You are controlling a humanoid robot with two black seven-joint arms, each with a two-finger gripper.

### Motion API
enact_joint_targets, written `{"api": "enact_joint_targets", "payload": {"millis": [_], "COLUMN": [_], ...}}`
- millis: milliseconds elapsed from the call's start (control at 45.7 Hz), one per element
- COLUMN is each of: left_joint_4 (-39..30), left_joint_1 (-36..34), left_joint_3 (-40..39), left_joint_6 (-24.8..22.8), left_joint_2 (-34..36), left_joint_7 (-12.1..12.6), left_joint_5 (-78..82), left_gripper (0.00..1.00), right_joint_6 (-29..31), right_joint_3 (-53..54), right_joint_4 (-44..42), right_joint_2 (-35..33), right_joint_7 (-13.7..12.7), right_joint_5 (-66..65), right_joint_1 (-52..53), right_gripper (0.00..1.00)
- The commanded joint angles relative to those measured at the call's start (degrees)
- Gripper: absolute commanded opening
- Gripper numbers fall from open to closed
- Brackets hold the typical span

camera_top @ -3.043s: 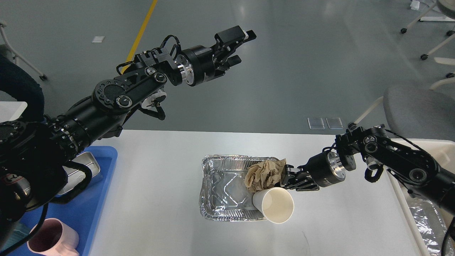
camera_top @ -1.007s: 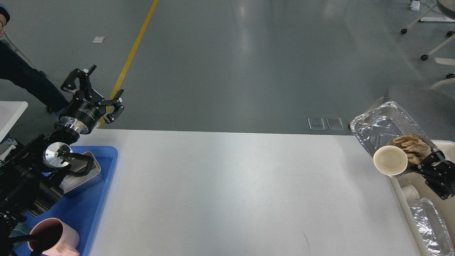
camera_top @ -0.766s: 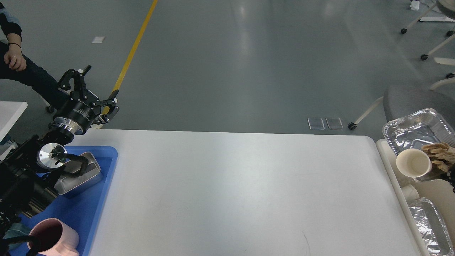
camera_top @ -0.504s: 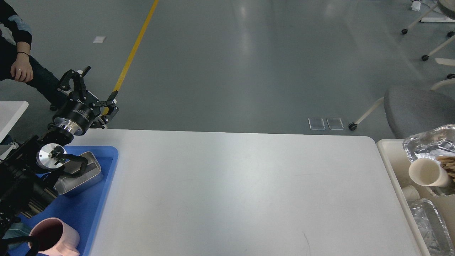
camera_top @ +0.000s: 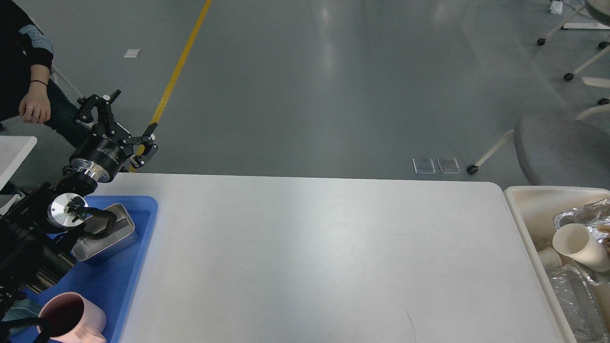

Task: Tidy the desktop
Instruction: 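Swing the foil tray with the right gripper over the bin and drop it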

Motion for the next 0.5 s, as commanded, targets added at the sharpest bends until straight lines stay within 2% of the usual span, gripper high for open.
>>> {"api": "enact_joint_targets", "payload": {"millis": [0, 241, 482], "left_joint_4": [0.0, 0.0, 0.09], "left_joint_1": [0.0, -0.52, -1.22], "left_joint_3": [-0.09, -0.09, -0.44], "left_joint_6": [-0.01, -0.27, -0.09], "left_joint_2": [-0.05, -0.05, 0.21], "left_joint_7": [-0.35, -0.52, -0.35], "left_joint_5": [0.0, 0.0, -0.09], "left_gripper": [0.97, 0.97, 0.97], "right_joint_6": [-0.4, -0.14, -0.14], "right_joint_3": [0.09, 0.18, 0.44], "right_joint_4": [-0.22, 0.74, 1.09], "right_joint_2": [0.2, -0.68, -1.3], "right_joint_7": [-0.01, -0.01, 0.69], "right_joint_5": [1.56, 1.82, 1.91], "right_joint_1": [0.08, 2.71, 18.52], "right_gripper": [1.0, 1.0, 1.0]}}
